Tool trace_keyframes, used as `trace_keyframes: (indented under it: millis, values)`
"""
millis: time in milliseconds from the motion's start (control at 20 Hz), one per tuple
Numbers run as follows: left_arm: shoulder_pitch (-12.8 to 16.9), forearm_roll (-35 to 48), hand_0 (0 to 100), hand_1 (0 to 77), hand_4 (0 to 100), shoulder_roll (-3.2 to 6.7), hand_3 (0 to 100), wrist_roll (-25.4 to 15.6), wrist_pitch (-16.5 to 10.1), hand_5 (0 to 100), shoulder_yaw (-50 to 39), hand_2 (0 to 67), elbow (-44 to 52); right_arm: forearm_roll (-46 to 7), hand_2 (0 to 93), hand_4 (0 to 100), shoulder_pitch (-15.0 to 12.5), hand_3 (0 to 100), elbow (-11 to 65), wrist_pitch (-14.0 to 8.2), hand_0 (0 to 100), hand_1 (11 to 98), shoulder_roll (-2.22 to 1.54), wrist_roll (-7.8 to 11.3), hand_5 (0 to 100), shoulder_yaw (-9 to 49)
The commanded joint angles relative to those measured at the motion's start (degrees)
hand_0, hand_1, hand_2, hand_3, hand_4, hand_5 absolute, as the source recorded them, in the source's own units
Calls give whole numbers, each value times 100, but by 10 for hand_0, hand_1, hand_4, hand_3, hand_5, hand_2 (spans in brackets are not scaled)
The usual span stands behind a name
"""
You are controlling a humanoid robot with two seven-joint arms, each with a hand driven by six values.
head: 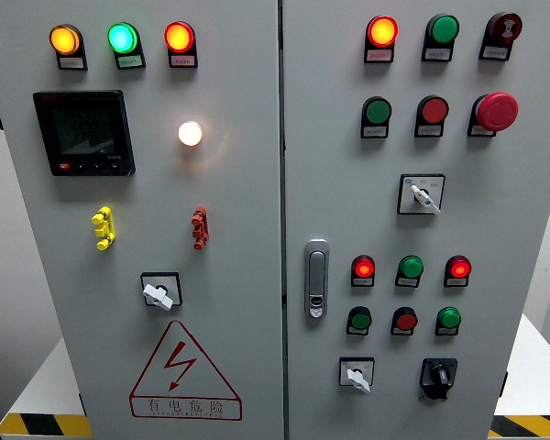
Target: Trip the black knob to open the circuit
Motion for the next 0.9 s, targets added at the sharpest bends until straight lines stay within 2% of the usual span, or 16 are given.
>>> trace_keyframes:
  millis: [0, 100, 200, 300, 350, 450, 600, 700, 850]
  values:
    - [0, 0, 0, 0, 97, 0, 263, -1, 0, 86, 0, 195, 0, 709, 4, 0, 247, 10, -316, 27, 723, 332, 3, 146, 59, -606]
    - [0, 0, 0, 0, 97, 0, 263, -1, 0, 86, 0, 195, 0, 845, 2, 0, 423, 8, -519, 72, 722, 328, 12, 173, 56, -590]
    - [0, 0, 0, 0, 97, 0, 263, -1, 0, 86, 0, 195, 0, 819, 1, 0, 450, 7, -502, 72, 719, 329, 12, 147, 55, -468]
    - [0, 0, 0, 0, 97, 0, 263, -1, 0, 86, 0, 195, 0, 364, 0, 0, 546, 6, -476, 72, 716, 329, 12, 112, 54, 251]
    - [0, 0, 0, 0, 97, 0, 263, -1, 0, 86, 0, 195, 0, -30, 0, 0, 564, 6, -476, 72, 713, 329, 12, 112, 54, 437]
    - [0, 0, 0, 0, 97, 0, 263, -1, 0, 86, 0, 195, 0, -446, 0, 0, 564, 7, -397, 89, 710, 330, 20, 120, 54, 797]
    - [0, 0, 0, 0, 97, 0, 263, -1, 0, 86, 0, 194, 0, -1296, 0, 0, 652, 7, -177, 177, 705, 331, 20, 103, 53, 1719]
    - [0, 0, 0, 0, 97, 0, 263, -1, 0, 86, 0, 195, 0, -1764, 0, 0, 688, 7, 251, 195, 701, 333, 20, 68, 53, 2046]
    - [0, 0, 0, 0, 97, 0, 263, -1, 0, 86, 0, 195, 0, -1924, 0, 0, 688, 11, 902, 247, 698, 334, 29, -81, 53, 2388]
